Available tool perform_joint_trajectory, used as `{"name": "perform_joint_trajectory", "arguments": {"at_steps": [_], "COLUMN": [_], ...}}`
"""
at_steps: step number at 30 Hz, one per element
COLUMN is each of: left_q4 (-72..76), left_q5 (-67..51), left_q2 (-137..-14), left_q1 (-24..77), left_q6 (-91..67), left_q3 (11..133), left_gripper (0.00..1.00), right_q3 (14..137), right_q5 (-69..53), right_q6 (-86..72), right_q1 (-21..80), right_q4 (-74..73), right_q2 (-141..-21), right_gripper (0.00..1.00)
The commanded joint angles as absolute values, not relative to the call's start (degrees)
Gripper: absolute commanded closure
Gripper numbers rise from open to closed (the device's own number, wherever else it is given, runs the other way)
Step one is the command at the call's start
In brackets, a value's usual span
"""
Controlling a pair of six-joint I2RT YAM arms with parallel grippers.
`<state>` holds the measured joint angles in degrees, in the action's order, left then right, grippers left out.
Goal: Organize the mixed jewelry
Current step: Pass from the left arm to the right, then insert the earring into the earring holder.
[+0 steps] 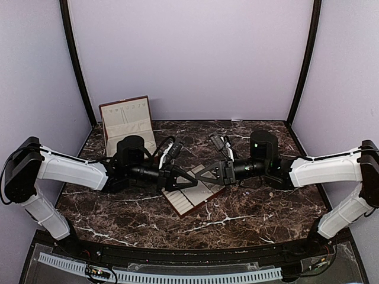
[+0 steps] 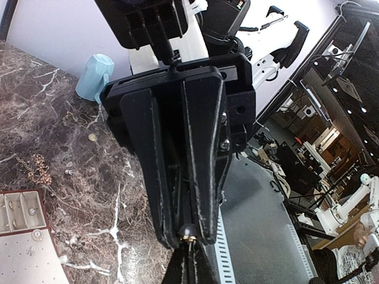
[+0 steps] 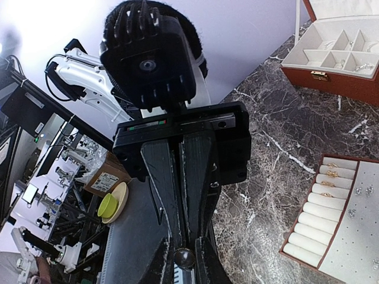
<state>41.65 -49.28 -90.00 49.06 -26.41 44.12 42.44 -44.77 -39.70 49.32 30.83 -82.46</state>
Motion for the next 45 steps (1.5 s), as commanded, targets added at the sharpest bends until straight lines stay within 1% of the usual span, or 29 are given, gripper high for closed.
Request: {"name": "perform_joint_trajectory", "arguments": {"at_steps": [1,5,6,7,8,9,10,11,12,14,20,23,25,31,35,39,45], "left_q4": [42.46,41.87,41.14,40.65,39.50,38.86,37.45,36.70,35.08,31.89,19.11,10.20,6.54,3.07,0.59,0.33,1.19], "left_q5": [-49.03,-48.49,-48.11,-47.92,-47.40,-47.03,-46.04,-45.47,-43.87,-41.18,-30.99,-23.87,-21.20,-21.97,-22.96,-20.53,-22.55], "left_q2": [-89.66,-89.56,-89.34,-89.19,-88.57,-88.14,-87.12,-86.36,-84.74,-81.90,-74.18,-72.47,-72.50,-73.66,-73.74,-73.09,-74.10], "left_q1": [49.05,49.12,49.08,49.07,49.06,49.00,48.98,48.96,48.85,48.51,44.13,41.44,39.24,31.24,28.05,27.73,27.73], "left_q6": [-26.46,-26.14,-25.90,-25.48,-25.18,-24.47,-24.05,-23.22,-22.17,-20.31,-14.88,-11.67,-10.07,-9.94,-8.48,-5.48,-6.27], "left_q3": [45.31,45.26,45.26,45.11,44.97,44.38,43.94,42.80,41.57,40.02,39.87,42.22,44.17,48.69,51.29,51.53,50.65], "left_gripper": [1.00,1.00,0.93,0.88,0.79,0.74,0.65,0.62,0.56,0.52,0.47,0.44,0.43,0.43,0.43,0.44,0.44], "right_q3": [43.29,42.87,42.62,42.32,42.02,41.68,41.36,41.05,40.75,40.73,42.05,41.00,40.71,40.91,40.45,41.29,43.21], "right_q5": [-44.36,-43.47,-42.84,-42.28,-41.87,-41.32,-40.85,-40.20,-39.39,-37.72,-32.10,-29.55,-27.84,-25.72,-25.03,-24.40,-21.01], "right_q6": [-39.58,-39.71,-39.71,-39.72,-39.73,-39.63,-39.51,-39.24,-38.90,-37.16,-30.94,-29.01,-28.31,-27.91,-27.90,-27.75,-27.03], "right_q1": [49.77,49.70,49.62,49.47,49.24,48.75,48.39,47.96,47.60,47.22,47.20,47.41,47.57,48.57,48.95,49.04,49.35], "right_q4": [32.68,32.78,32.93,33.05,33.05,32.88,32.64,32.12,31.33,28.39,17.34,15.53,14.57,14.51,16.54,16.65,13.96], "right_q2": [-82.48,-81.91,-81.54,-81.15,-80.70,-80.27,-79.73,-79.33,-78.94,-78.58,-79.24,-79.37,-80.25,-85.15,-88.27,-92.12,-95.26], "right_gripper": [0.89,0.91,0.91,0.91,0.91,0.91,0.91,0.91,0.91,0.91,0.91,0.90,0.90,0.90,0.91,0.91,0.91]}}
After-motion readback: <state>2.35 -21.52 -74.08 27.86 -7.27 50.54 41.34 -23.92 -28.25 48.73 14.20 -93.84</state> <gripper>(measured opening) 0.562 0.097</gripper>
